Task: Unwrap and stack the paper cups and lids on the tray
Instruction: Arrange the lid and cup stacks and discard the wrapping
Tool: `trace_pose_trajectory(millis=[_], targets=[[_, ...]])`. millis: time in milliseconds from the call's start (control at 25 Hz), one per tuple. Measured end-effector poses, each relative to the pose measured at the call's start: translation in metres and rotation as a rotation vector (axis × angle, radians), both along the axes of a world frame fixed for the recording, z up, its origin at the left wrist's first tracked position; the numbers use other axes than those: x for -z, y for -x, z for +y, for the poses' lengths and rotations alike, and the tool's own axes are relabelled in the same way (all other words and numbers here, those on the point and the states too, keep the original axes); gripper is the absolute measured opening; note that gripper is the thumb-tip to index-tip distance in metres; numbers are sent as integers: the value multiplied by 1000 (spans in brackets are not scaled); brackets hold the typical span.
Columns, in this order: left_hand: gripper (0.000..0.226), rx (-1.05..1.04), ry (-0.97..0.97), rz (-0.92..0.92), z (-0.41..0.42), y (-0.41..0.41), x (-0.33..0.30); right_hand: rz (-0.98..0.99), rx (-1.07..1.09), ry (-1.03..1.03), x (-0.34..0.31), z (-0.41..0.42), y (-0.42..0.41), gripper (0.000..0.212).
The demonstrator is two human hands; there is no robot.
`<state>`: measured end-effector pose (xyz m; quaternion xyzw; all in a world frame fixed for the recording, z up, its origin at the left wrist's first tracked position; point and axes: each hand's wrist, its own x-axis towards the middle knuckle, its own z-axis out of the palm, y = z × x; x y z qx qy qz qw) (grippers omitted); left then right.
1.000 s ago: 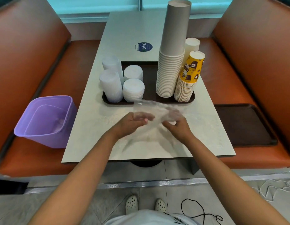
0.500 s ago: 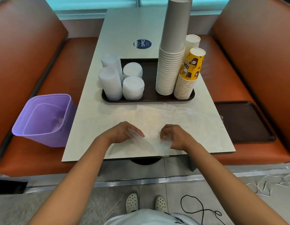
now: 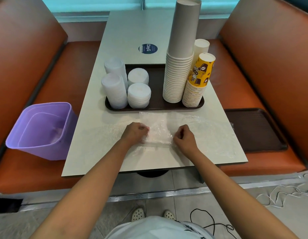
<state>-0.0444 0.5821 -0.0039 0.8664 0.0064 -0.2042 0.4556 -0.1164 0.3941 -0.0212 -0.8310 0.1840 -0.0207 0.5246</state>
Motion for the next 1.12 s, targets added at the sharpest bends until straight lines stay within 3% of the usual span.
trace_pose_trajectory(millis=[40,160,240,400,520,600,680,800,880,960,1040,1080,1120], targets=[[16,1,-25,-18,-2,-1,4,15,-5,-1,0,1,0,22],[16,13,-54,-49,-6,-5,7,65,-51,-7,-5,0,1,62],[16,49,-93,-67,-9,-9,8,46,-86,50,-6,0,1,75],[15,83,-143,-102,-13,-13,10,41,-68,219,-5,4,1,70],[14,110,-165,-111,-15,-16,10,-52,-142,686,-1,5,-1,61],[12,119,-172,-96,-15,-17,10,-174,-272,833,1,4,-8,50],[11,125,-190,-90,-15,-18,12,-63,-412,885,0,4,-14,46],[13,152,-287,-86,-17,-17,6,124,-433,857,8,0,-14,51],[39,125,-446,-197,-20,-14,2,155,-416,815,12,2,-11,51],[59,112,-491,-574,-25,-6,-1,154,-408,803,17,4,-10,51],[54,311,-442,-967,-31,-1,4,150,-395,810,20,4,-11,53],[51,472,-466,-994,-33,0,8,153,-396,810,19,3,-11,58],[51,594,-517,-883,-33,1,11,161,-405,812,19,3,-11,63]])
